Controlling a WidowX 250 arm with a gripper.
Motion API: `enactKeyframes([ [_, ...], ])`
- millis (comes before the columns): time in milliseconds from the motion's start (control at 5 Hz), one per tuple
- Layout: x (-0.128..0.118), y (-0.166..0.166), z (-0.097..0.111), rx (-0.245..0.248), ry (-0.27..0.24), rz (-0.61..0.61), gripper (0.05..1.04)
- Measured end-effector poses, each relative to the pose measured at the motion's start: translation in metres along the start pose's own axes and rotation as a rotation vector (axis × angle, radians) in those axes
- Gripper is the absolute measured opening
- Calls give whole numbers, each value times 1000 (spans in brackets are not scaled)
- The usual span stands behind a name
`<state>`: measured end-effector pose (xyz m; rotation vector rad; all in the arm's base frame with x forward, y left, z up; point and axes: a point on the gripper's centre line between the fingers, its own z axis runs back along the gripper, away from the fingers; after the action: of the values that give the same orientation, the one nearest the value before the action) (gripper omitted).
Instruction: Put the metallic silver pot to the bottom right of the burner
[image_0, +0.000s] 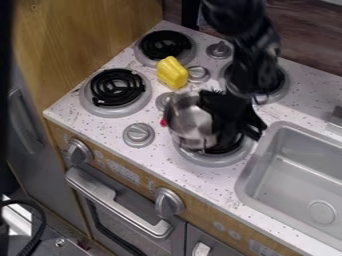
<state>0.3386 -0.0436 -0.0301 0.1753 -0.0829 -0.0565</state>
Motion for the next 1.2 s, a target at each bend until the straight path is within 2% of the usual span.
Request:
enactKeyframes([
  [200,7,-22,-15,-5,16,-43,75],
  [400,21,-30,-20,-1,13,-52,75],
  [800,33,-19,-22,16,10,-25,75],
  [1000,28,-7,-22,26,21,21,92],
  [1200,20,3,-15,35,39,55,249],
])
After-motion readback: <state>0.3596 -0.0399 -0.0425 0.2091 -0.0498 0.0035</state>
